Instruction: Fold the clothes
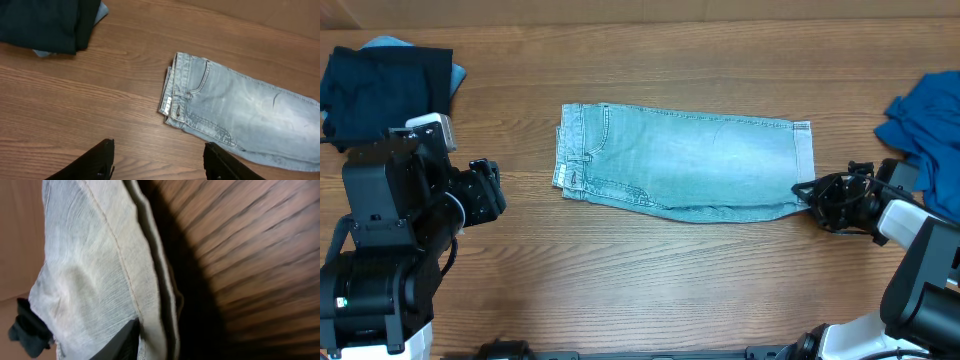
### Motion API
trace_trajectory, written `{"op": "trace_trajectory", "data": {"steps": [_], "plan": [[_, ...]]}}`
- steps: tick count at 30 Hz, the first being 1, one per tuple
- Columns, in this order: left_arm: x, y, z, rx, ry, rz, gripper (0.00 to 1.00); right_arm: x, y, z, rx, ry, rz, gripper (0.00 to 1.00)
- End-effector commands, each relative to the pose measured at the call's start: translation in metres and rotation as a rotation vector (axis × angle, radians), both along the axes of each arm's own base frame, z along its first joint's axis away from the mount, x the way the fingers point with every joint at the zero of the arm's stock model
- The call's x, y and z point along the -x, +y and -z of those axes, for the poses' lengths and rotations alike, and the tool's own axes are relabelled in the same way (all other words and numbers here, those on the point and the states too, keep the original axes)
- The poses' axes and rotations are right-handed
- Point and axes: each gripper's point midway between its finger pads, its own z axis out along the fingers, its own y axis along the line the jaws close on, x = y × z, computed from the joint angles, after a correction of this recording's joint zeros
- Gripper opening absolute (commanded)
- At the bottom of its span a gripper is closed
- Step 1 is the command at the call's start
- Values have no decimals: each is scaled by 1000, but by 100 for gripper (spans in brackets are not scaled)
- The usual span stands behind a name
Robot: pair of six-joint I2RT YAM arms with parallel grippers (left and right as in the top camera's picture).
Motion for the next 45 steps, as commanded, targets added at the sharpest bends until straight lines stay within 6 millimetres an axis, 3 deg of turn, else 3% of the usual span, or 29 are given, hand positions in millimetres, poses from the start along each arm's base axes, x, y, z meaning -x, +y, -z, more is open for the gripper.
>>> {"op": "trace_trajectory", "data": {"steps": [1, 8, 25, 35, 45], "plan": [[-1, -2, -2, 1, -6, 12, 61, -4, 8, -12, -16, -63, -39, 31], [-1, -2, -2, 0, -6, 12, 62, -13, 3, -16, -5, -101, -18, 31], [-4, -2, -4, 0, -14, 13, 63, -13, -5, -11, 47, -89, -7, 30], [-4, -2, -4, 0, -14, 13, 64, -23, 6, -28, 8, -197, -84, 29], [-4, -2, -4, 0, -14, 13, 64, -24, 3, -29, 15, -196, -77, 26]]}}
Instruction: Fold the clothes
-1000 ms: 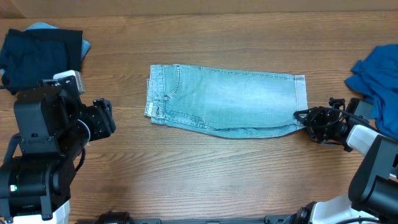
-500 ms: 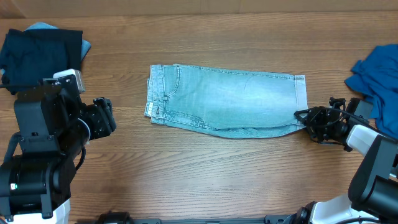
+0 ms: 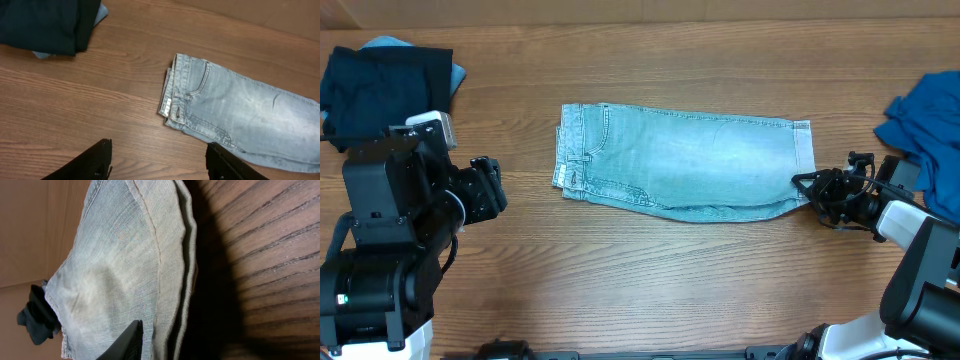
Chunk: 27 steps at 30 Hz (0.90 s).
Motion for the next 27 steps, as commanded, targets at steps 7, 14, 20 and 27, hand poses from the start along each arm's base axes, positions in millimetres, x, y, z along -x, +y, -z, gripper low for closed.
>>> {"op": "trace_trajectory", "data": {"steps": [7, 14, 20, 27], "plan": [[-2, -2, -3, 0, -10, 13, 64, -6, 2, -15, 3, -50, -19, 26], [-2, -2, -3, 0, -10, 13, 64, -4, 3, -14, -3, -46, -28, 25], [-1, -2, -3, 0, -10, 13, 64, -9, 24, -54, 4, -250, -194, 22], [-3, -2, -4, -1, -17, 13, 64, -12, 38, -69, 37, -283, -234, 22]]}}
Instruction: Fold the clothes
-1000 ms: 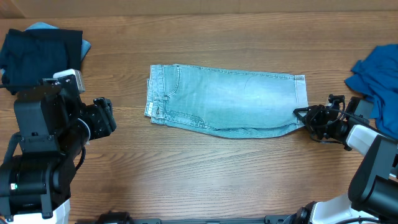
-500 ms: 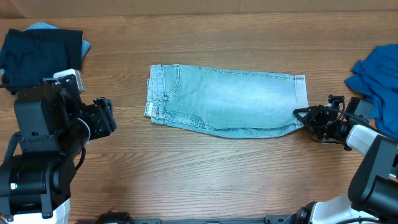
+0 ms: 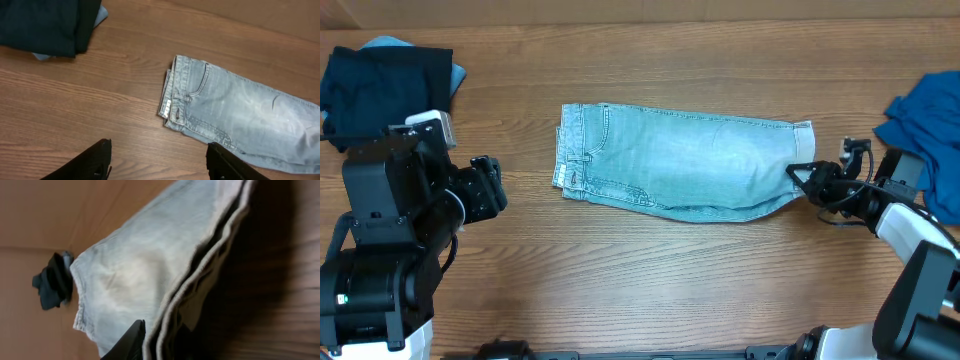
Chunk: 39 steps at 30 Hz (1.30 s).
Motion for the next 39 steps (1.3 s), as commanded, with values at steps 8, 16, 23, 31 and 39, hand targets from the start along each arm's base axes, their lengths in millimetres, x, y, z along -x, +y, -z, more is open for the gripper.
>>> {"op": "trace_trajectory", "data": {"steps": [8, 16, 23, 31, 39], "plan": [[-2, -2, -3, 0, -11, 13, 65, 3, -7, 15, 176, 94, 33, 18], [-2, -3, -4, 0, -14, 14, 65, 25, -33, 44, 249, 329, 221, 31], [-2, -6, -4, 14, -12, 29, 65, 22, -29, 42, 205, 324, 228, 56], [-1, -6, -3, 15, -10, 30, 65, 46, -38, 54, 181, 485, 330, 93], [-1, -7, -3, 18, -11, 32, 65, 59, -52, 62, 164, 515, 356, 100]]}}
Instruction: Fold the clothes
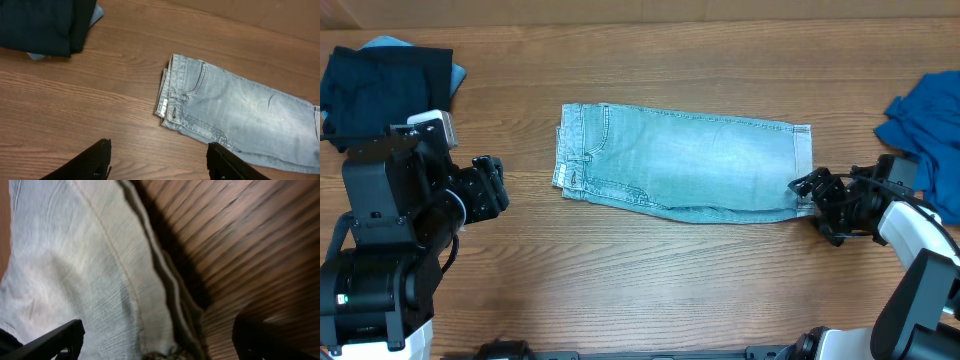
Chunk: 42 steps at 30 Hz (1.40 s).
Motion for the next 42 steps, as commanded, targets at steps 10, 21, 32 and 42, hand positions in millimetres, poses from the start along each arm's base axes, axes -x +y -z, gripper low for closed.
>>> {"op": "trace_trajectory", "data": {"steps": [10, 21, 32, 42], "plan": [[-1, -4, -3, 4, -9, 18, 64, -14, 5, 29, -74, -140, -137, 100], [-2, -4, -3, 4, -11, 18, 64, -17, 16, 41, -143, -166, -176, 90], [-1, -4, -3, 5, -6, 18, 64, -17, 20, 36, -180, -177, -175, 54], [-1, -4, -3, 5, -7, 18, 64, -28, 15, -6, -123, -277, -190, 34]]}}
